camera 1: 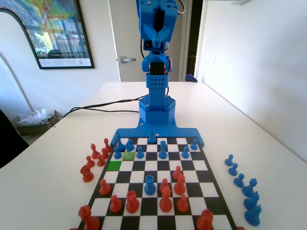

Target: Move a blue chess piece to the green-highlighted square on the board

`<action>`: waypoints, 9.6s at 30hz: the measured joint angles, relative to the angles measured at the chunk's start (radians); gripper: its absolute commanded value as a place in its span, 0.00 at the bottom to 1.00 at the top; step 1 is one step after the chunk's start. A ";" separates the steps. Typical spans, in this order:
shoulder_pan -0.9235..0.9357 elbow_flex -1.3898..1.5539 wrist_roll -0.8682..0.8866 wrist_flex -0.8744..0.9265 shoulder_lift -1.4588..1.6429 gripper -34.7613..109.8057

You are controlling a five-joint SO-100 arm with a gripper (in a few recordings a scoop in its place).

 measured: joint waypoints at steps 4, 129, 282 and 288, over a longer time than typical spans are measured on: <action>0.000 0.000 0.000 0.000 0.000 0.26; 0.354 0.120 0.204 -0.811 -1.402 0.30; 0.003 -0.092 -0.032 0.012 -0.230 0.25; -0.018 -0.002 -0.048 0.014 -0.095 0.25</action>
